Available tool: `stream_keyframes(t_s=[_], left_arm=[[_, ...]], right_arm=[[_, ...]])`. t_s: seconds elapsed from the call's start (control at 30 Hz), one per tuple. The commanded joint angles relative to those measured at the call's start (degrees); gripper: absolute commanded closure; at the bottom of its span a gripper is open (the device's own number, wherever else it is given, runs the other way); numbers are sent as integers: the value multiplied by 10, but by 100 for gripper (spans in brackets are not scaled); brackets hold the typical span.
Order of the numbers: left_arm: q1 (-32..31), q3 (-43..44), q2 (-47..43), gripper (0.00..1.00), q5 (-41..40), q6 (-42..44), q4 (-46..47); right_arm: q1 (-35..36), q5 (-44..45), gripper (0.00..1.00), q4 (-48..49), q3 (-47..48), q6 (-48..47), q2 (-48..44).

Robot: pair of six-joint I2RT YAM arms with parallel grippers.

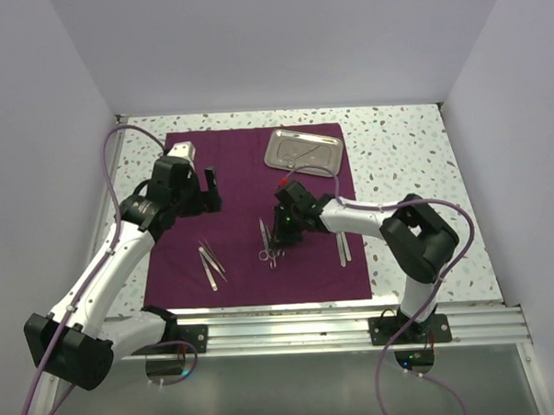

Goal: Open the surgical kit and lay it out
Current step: Place the medical item in the surgical kit, then pick up the medical item from the container.

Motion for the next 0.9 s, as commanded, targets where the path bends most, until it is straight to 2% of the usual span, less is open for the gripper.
stream_keyframes(t_s=[0.0,0.07,0.1,0.13,0.17,0.4,0.5,0.67,0.8,0.83,0.87], left_arm=[[4,-10,-29,0,9,-19,37],[4,-12,-30,0,10,-23,34],[4,-13,-30,0,12,-24,31],[4,-13,-27,0,13,-26,30],[4,-12,-25,0,14,-29,29],[3,6,-13,0,38,-6,54],[1,47,40,0,62,25,71],[-10,167,199,2,74,62,104],[-24,283,336,2,119,83,132],[-27,310,395,3,127,89,132],[-37,363,425,4,144,97,132]], right_arm=[[0,9,91,-22,20,-35,10],[0,7,68,-39,28,-38,7],[0,11,39,-47,31,-40,5],[1,16,31,-58,36,-45,2],[1,21,28,-87,48,-48,-5],[-3,116,25,-239,141,-105,-72],[-10,171,24,-286,184,-125,-101],[-14,241,23,-339,194,-130,-148],[-24,253,23,-360,137,-96,-214],[-24,252,23,-366,125,-76,-242],[-24,252,23,-378,104,-68,-260]])
